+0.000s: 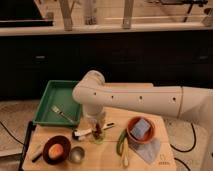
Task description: Place grapes in plastic cup
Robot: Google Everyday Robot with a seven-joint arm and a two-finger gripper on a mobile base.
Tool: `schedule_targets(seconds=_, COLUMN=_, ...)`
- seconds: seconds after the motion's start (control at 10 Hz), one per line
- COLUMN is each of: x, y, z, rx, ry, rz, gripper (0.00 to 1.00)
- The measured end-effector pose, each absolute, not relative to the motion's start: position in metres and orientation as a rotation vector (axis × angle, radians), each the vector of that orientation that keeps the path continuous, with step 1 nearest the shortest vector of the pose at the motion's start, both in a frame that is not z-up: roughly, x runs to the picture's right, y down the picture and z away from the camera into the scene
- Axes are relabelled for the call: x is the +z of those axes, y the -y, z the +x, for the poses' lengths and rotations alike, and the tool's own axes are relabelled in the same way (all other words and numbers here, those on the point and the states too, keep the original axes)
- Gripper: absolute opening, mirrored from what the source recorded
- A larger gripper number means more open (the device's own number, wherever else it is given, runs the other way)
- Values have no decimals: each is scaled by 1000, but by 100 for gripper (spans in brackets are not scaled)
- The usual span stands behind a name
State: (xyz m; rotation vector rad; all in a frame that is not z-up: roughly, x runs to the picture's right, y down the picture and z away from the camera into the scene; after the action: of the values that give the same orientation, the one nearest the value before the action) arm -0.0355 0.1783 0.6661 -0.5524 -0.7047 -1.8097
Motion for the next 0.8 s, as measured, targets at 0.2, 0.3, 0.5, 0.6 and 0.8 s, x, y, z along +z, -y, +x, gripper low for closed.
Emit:
schedule_targets(seconds=0.2, x=666, y=-178, z=-34, rx=-1806, ry=703, rz=-553, gripper=80)
schedule_targets(seconds=0.3, x=666, y=-178, z=-34, rx=-1808, ry=704, rz=-552, gripper=80)
schedule_targets(seconds=0.5, x=667, y=-177, z=-34, rx=-1808, ry=705, rz=-550, gripper=80)
schedule_targets(seconds=0.6, x=667, y=-177, z=-34, rx=-1808, ry=707, rz=-549, gripper=80)
schedule_targets(seconds=0.8, x=668, y=-177, z=-33, rx=-1807, ry=709, rz=-548, gripper=80)
